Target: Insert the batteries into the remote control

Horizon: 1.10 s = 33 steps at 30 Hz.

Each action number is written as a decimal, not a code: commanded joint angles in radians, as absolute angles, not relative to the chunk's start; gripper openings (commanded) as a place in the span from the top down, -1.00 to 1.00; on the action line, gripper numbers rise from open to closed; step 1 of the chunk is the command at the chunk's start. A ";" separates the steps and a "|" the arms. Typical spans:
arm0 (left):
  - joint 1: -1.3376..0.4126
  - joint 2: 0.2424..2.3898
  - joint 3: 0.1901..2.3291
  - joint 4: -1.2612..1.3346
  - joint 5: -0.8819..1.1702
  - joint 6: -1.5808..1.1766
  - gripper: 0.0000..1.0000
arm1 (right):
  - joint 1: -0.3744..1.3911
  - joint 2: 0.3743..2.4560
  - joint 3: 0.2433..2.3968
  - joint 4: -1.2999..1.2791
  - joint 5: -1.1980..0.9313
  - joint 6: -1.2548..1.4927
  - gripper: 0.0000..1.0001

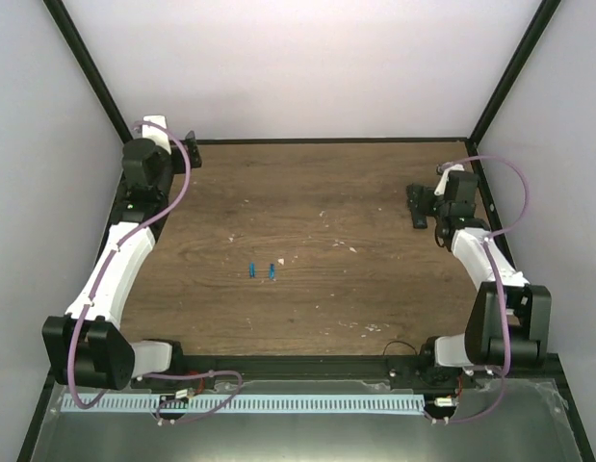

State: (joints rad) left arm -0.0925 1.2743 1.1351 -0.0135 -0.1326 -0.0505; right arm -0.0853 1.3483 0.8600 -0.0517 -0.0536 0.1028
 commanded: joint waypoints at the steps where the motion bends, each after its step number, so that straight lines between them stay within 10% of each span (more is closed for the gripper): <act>1: -0.097 1.290 1.164 -0.021 -0.137 -0.058 -0.99 | -0.084 1.393 0.935 -0.124 -0.031 0.127 -1.00; 33: -0.107 1.543 1.417 -0.217 -0.005 -0.113 -1.00 | -0.084 1.867 1.270 -0.408 0.028 0.110 -0.84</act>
